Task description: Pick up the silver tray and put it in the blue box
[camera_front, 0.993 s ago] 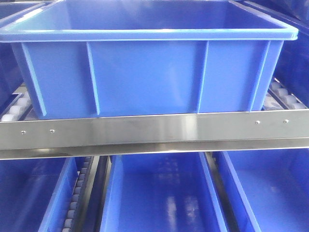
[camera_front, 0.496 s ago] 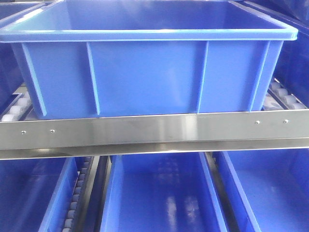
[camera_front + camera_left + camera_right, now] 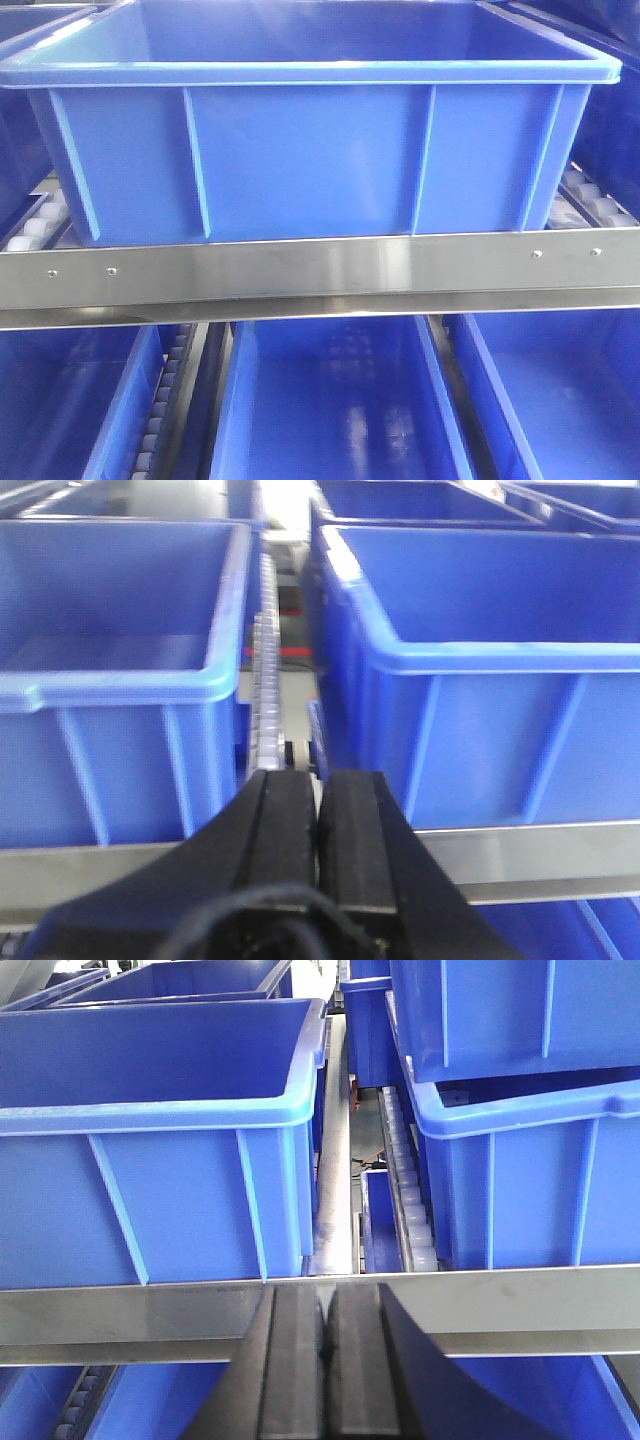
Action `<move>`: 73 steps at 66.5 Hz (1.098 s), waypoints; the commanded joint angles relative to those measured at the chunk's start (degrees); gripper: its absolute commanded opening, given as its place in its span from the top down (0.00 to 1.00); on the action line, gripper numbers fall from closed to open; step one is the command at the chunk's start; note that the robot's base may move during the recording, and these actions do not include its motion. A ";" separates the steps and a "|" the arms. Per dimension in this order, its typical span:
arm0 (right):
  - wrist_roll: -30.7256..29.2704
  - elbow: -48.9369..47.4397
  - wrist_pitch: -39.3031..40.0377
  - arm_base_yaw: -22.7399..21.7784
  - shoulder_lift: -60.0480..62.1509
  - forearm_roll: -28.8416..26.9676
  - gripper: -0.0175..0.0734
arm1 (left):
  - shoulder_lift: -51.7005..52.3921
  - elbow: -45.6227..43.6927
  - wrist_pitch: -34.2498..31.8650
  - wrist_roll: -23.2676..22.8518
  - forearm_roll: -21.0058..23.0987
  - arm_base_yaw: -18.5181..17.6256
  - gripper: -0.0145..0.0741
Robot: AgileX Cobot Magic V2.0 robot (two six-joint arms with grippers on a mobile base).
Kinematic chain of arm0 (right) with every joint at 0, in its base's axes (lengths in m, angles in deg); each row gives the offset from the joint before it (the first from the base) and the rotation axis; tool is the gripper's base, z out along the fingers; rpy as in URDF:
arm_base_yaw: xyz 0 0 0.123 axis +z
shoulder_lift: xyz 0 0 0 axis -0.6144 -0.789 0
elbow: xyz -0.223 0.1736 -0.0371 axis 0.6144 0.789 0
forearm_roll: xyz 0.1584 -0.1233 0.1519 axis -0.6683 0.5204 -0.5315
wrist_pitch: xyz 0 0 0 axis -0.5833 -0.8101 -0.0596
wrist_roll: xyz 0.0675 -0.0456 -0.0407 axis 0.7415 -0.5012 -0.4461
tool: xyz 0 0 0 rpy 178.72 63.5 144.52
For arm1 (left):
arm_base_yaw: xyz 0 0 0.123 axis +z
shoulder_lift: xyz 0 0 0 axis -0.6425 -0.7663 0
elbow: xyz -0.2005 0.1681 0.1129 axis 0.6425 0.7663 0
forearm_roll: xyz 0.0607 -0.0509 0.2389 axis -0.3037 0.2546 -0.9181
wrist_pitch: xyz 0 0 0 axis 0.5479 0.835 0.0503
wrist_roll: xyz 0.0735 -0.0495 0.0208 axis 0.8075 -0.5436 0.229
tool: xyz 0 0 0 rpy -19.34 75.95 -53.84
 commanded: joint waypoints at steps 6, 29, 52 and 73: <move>-0.63 -1.09 5.21 -0.29 1.16 0.46 0.75 | 5.09 2.72 -5.63 0.19 3.15 1.98 0.84; -0.63 -1.09 5.21 -0.29 1.16 0.46 0.75 | 4.74 4.24 -2.81 0.30 3.49 2.08 0.84; -0.63 -1.09 5.21 -0.29 1.16 0.46 0.75 | 4.74 4.24 -2.93 2.13 3.49 2.08 0.84; -0.63 -1.09 5.21 -0.29 1.16 0.46 0.75 | 4.74 4.24 -2.93 2.13 3.49 2.08 0.84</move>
